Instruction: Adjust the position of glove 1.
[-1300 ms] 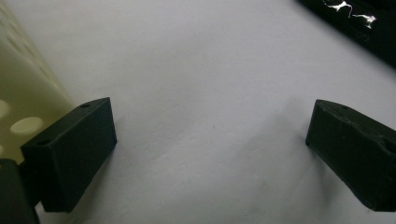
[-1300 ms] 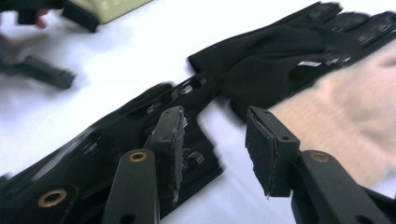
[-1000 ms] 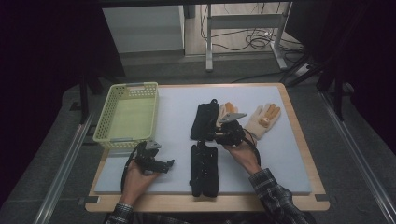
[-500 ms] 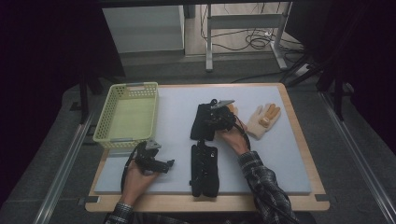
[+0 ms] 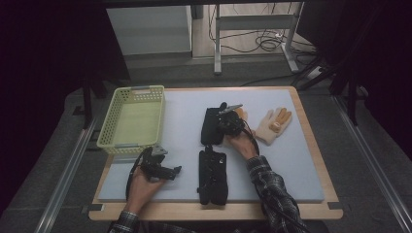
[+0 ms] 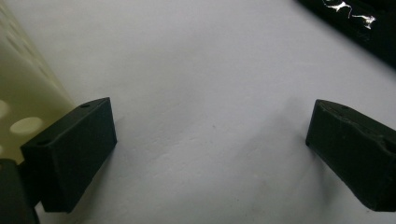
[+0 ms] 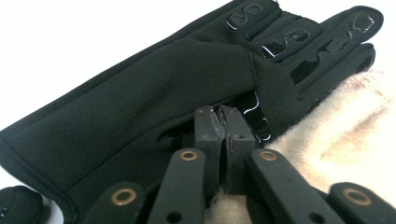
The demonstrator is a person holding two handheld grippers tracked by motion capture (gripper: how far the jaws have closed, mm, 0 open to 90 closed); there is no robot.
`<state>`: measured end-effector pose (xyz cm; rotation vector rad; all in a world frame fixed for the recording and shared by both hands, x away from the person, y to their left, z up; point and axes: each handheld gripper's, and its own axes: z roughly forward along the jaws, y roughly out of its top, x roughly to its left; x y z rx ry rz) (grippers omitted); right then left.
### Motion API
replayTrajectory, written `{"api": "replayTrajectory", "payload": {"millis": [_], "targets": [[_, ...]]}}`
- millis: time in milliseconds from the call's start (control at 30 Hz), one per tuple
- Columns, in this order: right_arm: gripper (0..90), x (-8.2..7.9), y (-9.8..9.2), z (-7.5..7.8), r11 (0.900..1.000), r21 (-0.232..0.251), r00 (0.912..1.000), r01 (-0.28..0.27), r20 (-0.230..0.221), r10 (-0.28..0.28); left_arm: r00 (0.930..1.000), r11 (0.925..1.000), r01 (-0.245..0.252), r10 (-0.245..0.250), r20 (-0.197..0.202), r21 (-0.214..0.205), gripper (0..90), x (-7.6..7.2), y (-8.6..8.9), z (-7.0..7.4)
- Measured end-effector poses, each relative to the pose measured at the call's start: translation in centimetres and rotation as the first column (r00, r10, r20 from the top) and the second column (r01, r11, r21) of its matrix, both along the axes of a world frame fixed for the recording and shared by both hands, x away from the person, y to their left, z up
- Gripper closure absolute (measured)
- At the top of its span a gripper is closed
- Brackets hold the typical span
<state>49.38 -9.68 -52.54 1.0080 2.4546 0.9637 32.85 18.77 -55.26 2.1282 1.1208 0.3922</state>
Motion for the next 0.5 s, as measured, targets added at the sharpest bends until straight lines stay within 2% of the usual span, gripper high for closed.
{"api": "replayTrajectory", "payload": {"millis": [67, 200, 367, 400, 500], "targets": [[87.4, -0.1, 0.2, 0.1, 0.9999, -0.015, 0.9999, 0.001, 0.011, 0.000, 1.0000, 1.0000, 0.000, 0.000, 0.000, 0.000, 1.8, 0.0, 0.0, 0.0], [87.6, -0.3, 0.3, 1.0, 0.9999, 0.008, 0.9993, -0.008, 0.038, 0.008, 1.0000, 1.0000, 0.000, 0.000, -0.001, 0.000, 1.8, 0.0, 0.0, 0.0], [87.7, -1.3, 0.6, 3.6, 0.9988, 0.034, 0.9962, -0.035, 0.081, 0.033, 1.0000, 1.0000, 0.000, 0.000, -0.001, 0.001, 1.8, 0.0, 0.0, 0.0], [87.7, -1.3, 0.6, 3.6, 0.9988, 0.034, 0.9962, -0.035, 0.081, 0.033, 1.0000, 1.0000, 0.000, 0.000, -0.001, 0.001, 1.8, 0.0, 0.0, 0.0], [87.7, -2.3, 0.5, 5.2, 0.9974, 0.050, 0.9933, -0.052, 0.106, 0.046, 1.0000, 1.0000, 0.000, 0.000, -0.001, 0.002, 1.8, 0.0, 0.0, 0.0]]}}
